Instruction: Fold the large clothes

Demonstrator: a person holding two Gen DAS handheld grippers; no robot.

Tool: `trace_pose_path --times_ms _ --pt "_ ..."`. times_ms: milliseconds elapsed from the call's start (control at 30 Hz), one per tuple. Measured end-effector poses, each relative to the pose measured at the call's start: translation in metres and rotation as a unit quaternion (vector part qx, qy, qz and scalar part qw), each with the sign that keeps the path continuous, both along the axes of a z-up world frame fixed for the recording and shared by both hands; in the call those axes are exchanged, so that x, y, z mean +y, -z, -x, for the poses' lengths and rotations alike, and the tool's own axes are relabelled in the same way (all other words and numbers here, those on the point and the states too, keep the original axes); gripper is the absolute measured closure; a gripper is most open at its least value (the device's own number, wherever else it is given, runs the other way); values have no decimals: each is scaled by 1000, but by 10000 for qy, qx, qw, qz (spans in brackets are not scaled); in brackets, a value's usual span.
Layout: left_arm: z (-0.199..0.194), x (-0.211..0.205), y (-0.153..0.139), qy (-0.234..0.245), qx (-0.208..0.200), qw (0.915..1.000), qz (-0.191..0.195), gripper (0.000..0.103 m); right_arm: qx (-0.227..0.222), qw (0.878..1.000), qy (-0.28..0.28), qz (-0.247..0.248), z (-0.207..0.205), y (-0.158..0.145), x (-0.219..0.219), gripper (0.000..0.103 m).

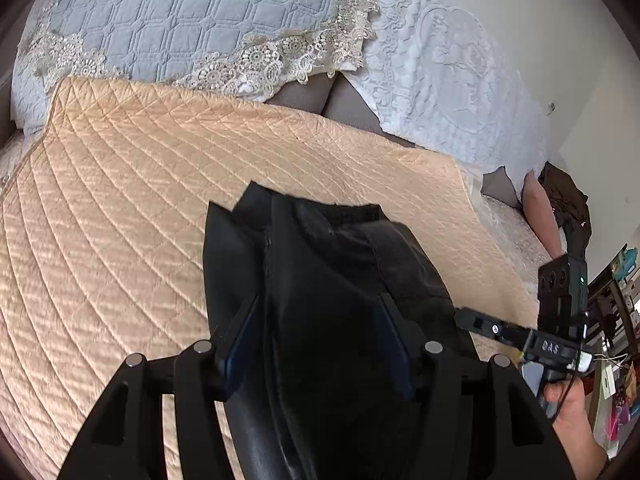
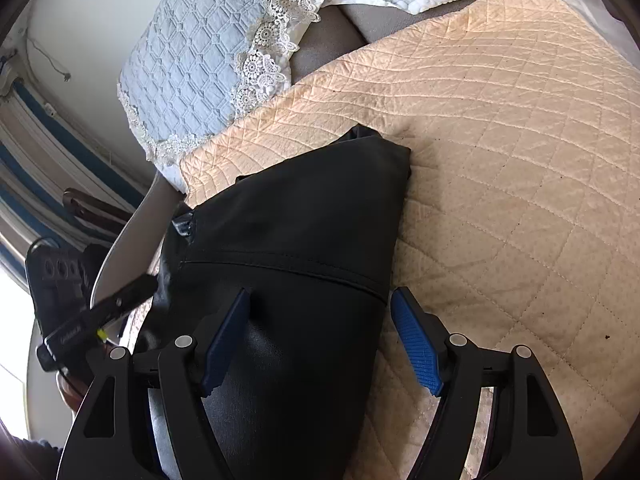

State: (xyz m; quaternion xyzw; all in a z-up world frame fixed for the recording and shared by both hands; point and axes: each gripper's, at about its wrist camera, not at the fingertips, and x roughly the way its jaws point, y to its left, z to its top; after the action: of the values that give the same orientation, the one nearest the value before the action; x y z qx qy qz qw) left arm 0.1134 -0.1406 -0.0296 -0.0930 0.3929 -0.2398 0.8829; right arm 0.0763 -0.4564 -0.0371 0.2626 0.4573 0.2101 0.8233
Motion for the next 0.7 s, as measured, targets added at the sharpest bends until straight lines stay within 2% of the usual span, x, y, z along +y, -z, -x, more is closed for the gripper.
trace_pose_path --times_ms 67,133,200,233,267,333,433,567,667,700 --pt "-18 4 -6 -150 -72 9998 61 45 -67 9999 61 70 2 -3 -1 30" --pt "-34 5 -8 -272 -54 9996 45 60 -138 9998 113 132 3 -6 -3 30" --pt "-44 2 -1 -424 -107 9982 -410 71 -180 9996 170 135 4 -7 -5 30" --pt "-49 0 8 -469 16 9969 -625 75 -175 9996 183 132 3 -7 -6 30" --pt "-51 0 18 -447 155 9965 -685 75 -160 9996 189 143 2 -7 -6 30" --pt "-49 -1 34 -437 176 9954 -828 75 -130 9996 177 153 1 -5 -6 30" --pt "-43 0 35 -476 61 9949 -892 72 -81 9999 112 56 1 -4 -7 30" --pt "-33 14 25 -515 144 9969 -580 71 -17 9999 -3 -123 1 -2 -7 30" --pt "-14 29 19 -425 236 9987 -154 54 122 9992 -151 -358 1 3 -7 30" --pt "-6 33 19 -392 274 9989 13 46 169 9989 -179 -407 0 5 -7 30"
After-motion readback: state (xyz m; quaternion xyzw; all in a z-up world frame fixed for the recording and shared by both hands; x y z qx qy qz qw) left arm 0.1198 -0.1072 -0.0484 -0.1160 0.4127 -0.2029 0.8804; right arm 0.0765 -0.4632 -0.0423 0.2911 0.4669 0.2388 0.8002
